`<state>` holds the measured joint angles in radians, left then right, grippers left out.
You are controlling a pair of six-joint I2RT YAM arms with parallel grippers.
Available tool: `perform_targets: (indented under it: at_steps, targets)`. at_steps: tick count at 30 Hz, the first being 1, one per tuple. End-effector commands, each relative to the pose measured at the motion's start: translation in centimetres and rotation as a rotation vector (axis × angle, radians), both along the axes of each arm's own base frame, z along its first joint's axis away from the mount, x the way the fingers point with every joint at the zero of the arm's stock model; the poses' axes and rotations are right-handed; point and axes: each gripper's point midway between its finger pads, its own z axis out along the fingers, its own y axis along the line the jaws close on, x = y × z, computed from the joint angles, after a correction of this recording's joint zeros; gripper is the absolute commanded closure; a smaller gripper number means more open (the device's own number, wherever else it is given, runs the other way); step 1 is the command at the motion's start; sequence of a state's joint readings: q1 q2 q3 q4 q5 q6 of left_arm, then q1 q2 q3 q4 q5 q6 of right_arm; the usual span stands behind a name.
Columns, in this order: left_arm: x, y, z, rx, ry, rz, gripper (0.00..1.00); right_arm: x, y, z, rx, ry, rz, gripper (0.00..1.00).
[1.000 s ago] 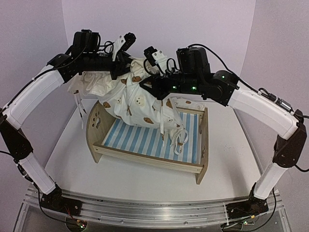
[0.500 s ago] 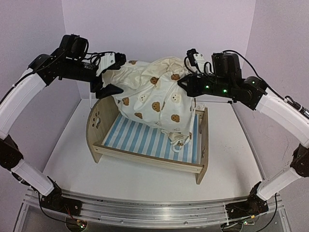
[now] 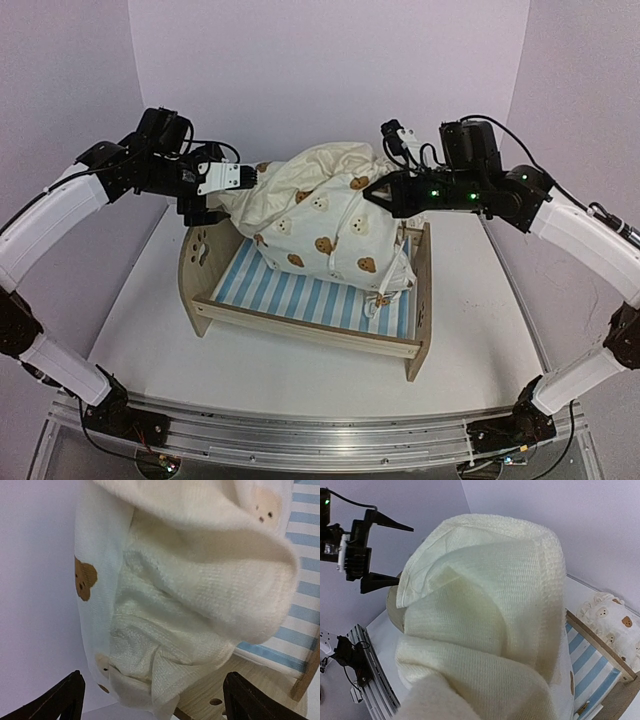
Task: Set up the pet bed
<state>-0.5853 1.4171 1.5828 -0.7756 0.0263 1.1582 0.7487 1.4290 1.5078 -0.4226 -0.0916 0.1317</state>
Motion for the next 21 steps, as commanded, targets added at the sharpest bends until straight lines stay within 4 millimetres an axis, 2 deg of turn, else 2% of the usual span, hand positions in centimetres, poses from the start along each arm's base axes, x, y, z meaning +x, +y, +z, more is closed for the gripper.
perform_targets:
  at_steps: [1, 4, 7, 9, 10, 11, 14, 16, 17, 19, 21]
  targets:
    - [4.8, 0.2, -0.8, -0.005, -0.075, 0.085, 0.04, -1.5, -0.8, 2.4, 0.044, -0.033, 0.047, 1.00]
    - [6.2, -0.7, -0.3, -0.044, -0.075, 0.103, 0.09, -1.9, -1.1, 1.9, 0.036, -0.020, 0.057, 1.00]
    - [6.3, -1.9, -0.2, -0.082, -0.076, 0.055, 0.14, -2.2, -1.2, 1.5, 0.031, -0.007, 0.064, 1.00]
    - [6.3, -2.6, -0.2, -0.104, -0.082, 0.022, 0.21, -2.2, -1.5, 1.3, 0.026, -0.004, 0.057, 1.00]
    - [6.3, -2.9, -0.3, -0.108, -0.078, 0.011, 0.29, -2.1, -1.6, 1.2, 0.023, -0.004, 0.051, 1.00]
    - [6.3, -3.1, -0.5, -0.110, -0.069, 0.002, 0.40, -2.1, -1.7, 1.2, 0.022, -0.006, 0.046, 1.00]
    - [6.4, -3.5, 0.3, -0.141, -0.069, 0.002, 0.88, -1.7, -2.1, 1.1, 0.014, -0.012, 0.018, 1.00]
    - [6.9, -3.5, 2.6, -0.191, -0.116, 0.021, 0.98, -0.9, -2.7, 1.2, 0.003, -0.026, -0.029, 1.00]
    - [7.6, -3.4, 4.7, -0.234, -0.176, 0.052, 0.99, -0.2, -3.0, 1.5, -0.007, -0.042, -0.064, 1.00]
    - [8.8, -2.7, 10.1, -0.369, -0.328, 0.119, 1.00, 1.8, -4.0, 2.2, -0.034, -0.085, -0.154, 1.00]
    - [9.2, -1.6, 15.5, -0.489, -0.473, 0.155, 1.00, 4.5, -4.9, 3.8, -0.062, -0.147, -0.259, 1.00]
